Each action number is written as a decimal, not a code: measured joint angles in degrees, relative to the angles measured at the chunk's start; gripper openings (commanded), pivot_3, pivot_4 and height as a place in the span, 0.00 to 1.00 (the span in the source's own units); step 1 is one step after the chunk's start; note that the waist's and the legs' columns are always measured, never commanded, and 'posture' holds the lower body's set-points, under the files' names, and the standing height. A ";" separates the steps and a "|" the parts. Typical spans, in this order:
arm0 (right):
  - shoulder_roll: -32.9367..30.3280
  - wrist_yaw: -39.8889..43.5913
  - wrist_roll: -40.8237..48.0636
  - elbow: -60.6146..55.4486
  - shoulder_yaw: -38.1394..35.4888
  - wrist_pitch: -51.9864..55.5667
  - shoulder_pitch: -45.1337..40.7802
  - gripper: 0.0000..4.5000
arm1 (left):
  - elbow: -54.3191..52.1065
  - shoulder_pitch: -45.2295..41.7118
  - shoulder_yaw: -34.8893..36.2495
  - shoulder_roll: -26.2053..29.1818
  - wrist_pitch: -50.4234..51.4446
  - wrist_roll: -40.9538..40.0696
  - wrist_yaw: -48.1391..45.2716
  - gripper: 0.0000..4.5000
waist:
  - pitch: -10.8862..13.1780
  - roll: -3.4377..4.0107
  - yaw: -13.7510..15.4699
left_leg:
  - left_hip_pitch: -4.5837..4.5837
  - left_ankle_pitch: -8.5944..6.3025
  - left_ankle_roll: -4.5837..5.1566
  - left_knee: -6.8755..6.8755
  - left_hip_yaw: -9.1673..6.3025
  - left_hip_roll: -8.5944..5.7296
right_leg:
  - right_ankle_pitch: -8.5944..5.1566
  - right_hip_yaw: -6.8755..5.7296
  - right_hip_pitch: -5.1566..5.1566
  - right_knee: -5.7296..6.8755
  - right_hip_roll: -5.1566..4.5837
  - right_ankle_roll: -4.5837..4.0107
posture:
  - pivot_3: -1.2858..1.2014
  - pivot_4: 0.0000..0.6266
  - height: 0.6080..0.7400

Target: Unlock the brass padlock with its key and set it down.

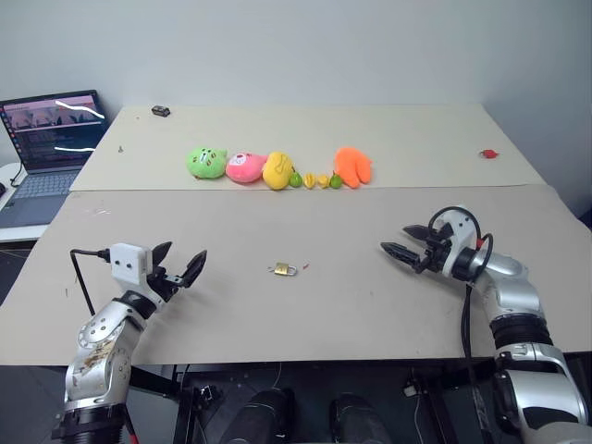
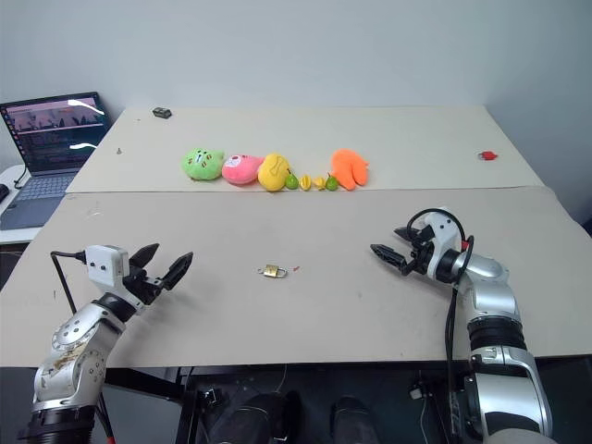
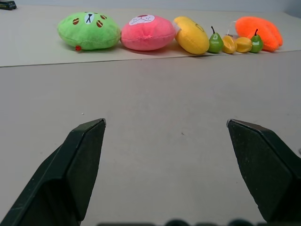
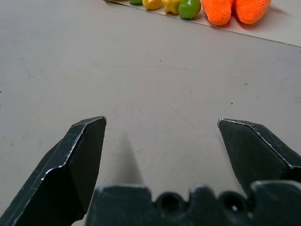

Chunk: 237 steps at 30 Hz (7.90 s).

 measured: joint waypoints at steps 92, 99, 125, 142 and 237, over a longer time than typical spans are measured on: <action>24.16 3.34 -12.54 1.12 22.98 -6.18 -8.94 1.00 | 4.15 -0.78 -12.00 7.20 -20.26 4.49 -24.77 0.97 | 0.02 0.00 -2.97 | 0.35 0.02 -0.06 -0.19 0.08 0.07 | 0.26 -0.02 -0.34 0.23 0.08 -0.19 | 0.52 0.24 0.99; 25.18 -0.01 -14.18 4.43 22.97 -9.48 -9.93 1.00 | 3.32 0.02 -11.99 7.21 -20.15 4.47 -24.31 0.97 | 0.02 0.00 -2.77 | 0.36 0.02 -0.06 -0.20 0.08 0.07 | 0.26 -0.03 -0.33 0.23 0.08 -0.19 | 0.52 0.24 0.99; 25.42 -2.49 -16.90 8.42 22.70 -14.42 -11.59 0.20 | 3.33 1.24 -11.75 7.49 -18.25 4.46 -24.08 1.00 | 0.02 0.00 -2.65 | 0.36 0.02 -0.07 -0.20 0.08 0.07 | 0.28 -0.03 -0.34 0.25 0.08 -0.18 | 0.52 0.24 0.99; 11.41 5.11 -12.99 -7.84 19.87 -12.90 -7.23 0.20 | 3.36 -3.21 -10.81 6.87 -0.71 -4.95 -22.49 1.00 | 0.05 0.02 -1.49 | -0.02 0.03 -0.07 -0.13 0.09 0.06 | 0.29 0.00 -0.70 0.24 0.06 -0.15 | 0.52 0.24 0.99; 1.23 20.17 -4.67 -29.98 22.52 -2.74 -7.16 0.20 | 0.53 -11.55 -2.05 -10.56 55.72 -53.98 10.95 0.44 | 0.13 -0.21 -0.01 | -0.13 0.03 -0.07 0.11 0.14 0.10 | 0.35 0.05 -0.60 0.16 0.04 -0.05 | 0.52 0.24 0.99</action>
